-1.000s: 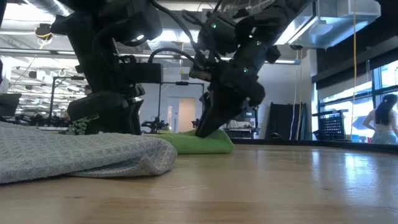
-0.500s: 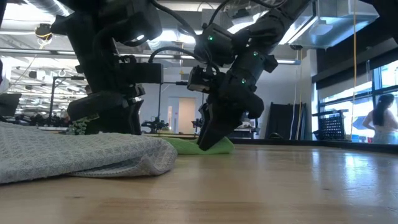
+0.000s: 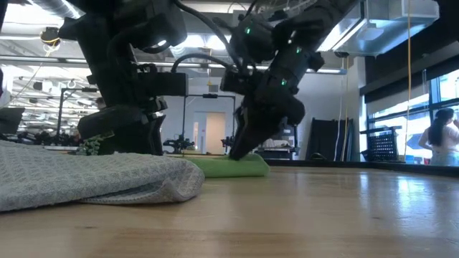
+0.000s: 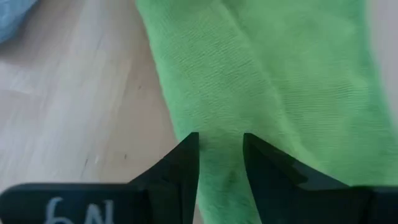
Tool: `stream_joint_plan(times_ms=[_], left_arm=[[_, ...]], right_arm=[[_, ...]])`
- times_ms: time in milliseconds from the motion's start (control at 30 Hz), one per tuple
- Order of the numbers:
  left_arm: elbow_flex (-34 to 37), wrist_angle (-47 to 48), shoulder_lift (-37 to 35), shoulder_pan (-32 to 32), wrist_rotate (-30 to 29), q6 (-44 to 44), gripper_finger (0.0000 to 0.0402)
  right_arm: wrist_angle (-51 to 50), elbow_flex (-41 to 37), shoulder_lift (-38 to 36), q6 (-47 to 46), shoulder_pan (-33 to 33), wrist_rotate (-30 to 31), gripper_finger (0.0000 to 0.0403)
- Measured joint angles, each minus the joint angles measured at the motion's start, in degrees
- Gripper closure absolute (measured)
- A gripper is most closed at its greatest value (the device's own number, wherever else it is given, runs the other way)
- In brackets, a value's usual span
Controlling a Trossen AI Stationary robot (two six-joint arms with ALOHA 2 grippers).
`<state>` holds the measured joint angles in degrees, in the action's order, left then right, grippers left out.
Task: Roll microfiber towels into tight, uniform cylinder then place into a basket
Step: Roll the green microfiber cloth
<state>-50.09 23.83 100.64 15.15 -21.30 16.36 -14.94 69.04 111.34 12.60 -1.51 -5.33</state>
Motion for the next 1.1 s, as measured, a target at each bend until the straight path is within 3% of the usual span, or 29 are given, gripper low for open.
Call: stream_joint_plan(times_ms=[167,367,567,1100], left_arm=[[0.0,0.0,0.0,0.0,0.0,0.0,0.0269],[0.0,0.0,0.0,0.0,-0.1,0.0,0.0269],[0.0,-0.1,0.0,0.0,-0.1,0.0,0.0269],[0.0,-0.3,0.0,0.0,0.0,0.0,0.0269]], right_arm=[[-2.0,0.0,-2.2,1.5,1.7,4.7,0.0278],[-4.4,0.0,-2.8,3.6,4.0,5.3,0.0278],[-4.2,0.0,-0.8,8.9,6.2,14.3,0.0278],[-2.4,0.2,3.7,9.9,5.8,15.1,0.0278]])
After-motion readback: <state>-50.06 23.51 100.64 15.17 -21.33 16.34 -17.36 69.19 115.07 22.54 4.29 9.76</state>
